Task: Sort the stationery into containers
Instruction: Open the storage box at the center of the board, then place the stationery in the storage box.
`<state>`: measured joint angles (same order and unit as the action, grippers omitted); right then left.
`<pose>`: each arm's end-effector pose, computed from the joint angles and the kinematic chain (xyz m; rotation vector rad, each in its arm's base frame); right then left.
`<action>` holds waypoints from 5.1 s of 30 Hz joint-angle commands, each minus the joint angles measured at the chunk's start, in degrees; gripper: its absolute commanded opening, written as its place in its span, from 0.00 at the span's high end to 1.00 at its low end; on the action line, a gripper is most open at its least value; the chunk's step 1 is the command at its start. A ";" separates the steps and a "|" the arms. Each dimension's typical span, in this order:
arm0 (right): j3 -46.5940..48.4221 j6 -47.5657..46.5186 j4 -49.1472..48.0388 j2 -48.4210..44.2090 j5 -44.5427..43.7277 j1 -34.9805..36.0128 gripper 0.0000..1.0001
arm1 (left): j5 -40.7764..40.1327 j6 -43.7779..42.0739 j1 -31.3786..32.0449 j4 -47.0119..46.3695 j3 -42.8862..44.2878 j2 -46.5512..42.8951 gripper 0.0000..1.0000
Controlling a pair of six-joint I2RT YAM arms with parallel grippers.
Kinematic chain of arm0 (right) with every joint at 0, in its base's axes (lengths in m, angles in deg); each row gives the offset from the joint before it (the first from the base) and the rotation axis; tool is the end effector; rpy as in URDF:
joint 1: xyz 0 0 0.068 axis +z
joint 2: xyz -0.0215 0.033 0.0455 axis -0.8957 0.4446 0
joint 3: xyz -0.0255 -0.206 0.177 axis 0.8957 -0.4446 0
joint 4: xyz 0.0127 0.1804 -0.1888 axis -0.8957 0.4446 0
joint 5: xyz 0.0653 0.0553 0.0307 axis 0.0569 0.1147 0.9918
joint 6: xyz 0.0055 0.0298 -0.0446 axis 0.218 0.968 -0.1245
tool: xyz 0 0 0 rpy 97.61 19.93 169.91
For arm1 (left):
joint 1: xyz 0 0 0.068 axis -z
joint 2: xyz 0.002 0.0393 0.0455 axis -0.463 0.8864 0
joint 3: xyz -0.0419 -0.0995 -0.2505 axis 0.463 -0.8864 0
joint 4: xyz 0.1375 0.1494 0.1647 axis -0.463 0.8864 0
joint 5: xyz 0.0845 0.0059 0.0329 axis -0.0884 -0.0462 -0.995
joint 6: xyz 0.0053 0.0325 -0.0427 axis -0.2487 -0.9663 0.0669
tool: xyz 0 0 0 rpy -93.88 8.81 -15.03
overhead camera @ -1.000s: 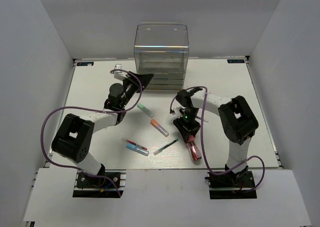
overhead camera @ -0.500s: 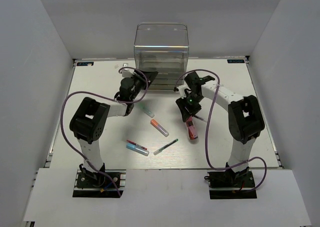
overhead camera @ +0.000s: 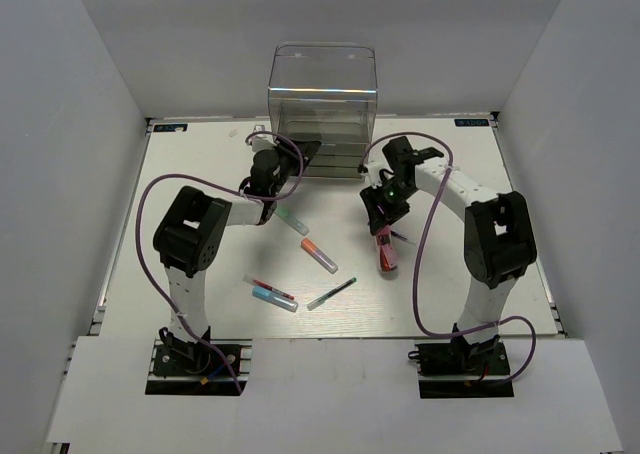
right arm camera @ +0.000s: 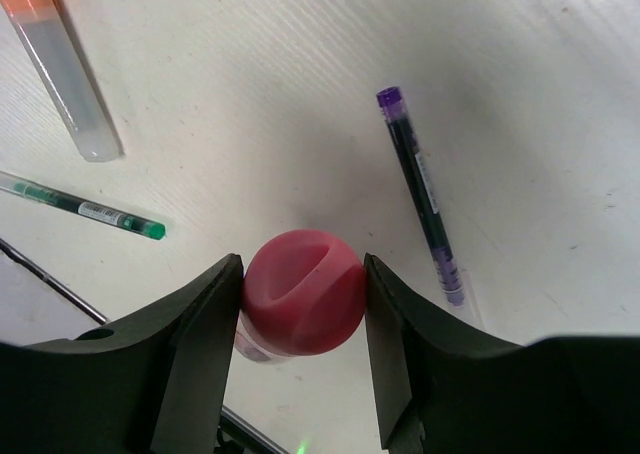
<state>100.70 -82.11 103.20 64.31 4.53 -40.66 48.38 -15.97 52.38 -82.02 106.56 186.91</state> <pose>0.3370 0.1547 0.2102 -0.9624 2.6861 0.4848 0.3960 -0.1834 0.1837 -0.6764 1.6680 -1.2347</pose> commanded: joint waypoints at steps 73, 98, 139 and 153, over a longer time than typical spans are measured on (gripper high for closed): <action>-27.66 -55.22 -103.61 -13.34 3.67 4.48 1.00 | 0.17 -7.66 0.25 -1.85 0.65 -17.02 1.00; -27.05 -66.75 -115.31 -1.38 5.95 4.31 1.00 | 0.69 -7.66 0.25 -1.85 0.65 -17.02 1.00; -1.14 -53.84 -105.47 13.91 -11.69 6.41 1.00 | 1.22 -7.66 0.25 -1.33 2.23 -15.44 1.00; -1.82 -48.56 -105.20 13.56 -14.62 6.77 0.42 | 1.22 -7.66 0.25 -1.33 2.23 -15.44 1.00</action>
<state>99.32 -132.92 2.66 80.86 -8.73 -33.84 49.80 -23.05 52.66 -81.63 106.47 174.27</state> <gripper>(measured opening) 0.561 0.046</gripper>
